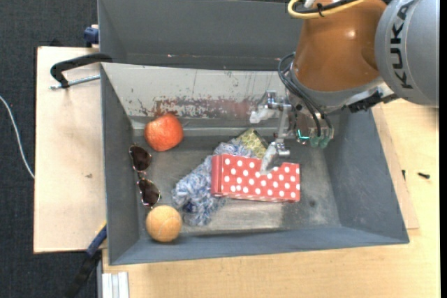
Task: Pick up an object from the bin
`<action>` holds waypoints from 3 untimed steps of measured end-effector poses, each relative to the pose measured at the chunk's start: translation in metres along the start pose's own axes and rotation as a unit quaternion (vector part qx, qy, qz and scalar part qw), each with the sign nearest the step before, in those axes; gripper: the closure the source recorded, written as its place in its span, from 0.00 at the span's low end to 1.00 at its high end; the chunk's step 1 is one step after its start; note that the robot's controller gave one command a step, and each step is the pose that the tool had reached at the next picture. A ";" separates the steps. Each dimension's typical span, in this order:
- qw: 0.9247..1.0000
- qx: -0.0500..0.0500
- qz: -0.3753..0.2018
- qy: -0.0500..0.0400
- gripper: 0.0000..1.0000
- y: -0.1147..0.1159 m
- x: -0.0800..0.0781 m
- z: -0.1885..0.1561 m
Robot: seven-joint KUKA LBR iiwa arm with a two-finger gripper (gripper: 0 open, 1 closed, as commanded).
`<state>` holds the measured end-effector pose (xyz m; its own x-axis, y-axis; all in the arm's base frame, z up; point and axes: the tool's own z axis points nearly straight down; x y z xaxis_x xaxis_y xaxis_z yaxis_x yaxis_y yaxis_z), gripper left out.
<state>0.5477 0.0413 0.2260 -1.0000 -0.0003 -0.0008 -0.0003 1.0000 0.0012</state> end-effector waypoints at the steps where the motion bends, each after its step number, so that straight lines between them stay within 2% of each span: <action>1: 0.993 0.000 -0.121 -0.008 1.00 0.017 -0.023 0.126; 2: 0.993 0.000 -0.120 -0.007 1.00 0.017 -0.022 0.127; 3: 0.993 0.000 -0.120 0.000 1.00 0.017 -0.022 0.090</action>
Offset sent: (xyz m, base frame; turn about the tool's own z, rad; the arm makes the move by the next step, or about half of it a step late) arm 0.0000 0.0000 0.0000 0.0000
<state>0.5697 0.0589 0.1360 -0.9709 -0.2393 -0.0018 -0.2393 0.9709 0.0009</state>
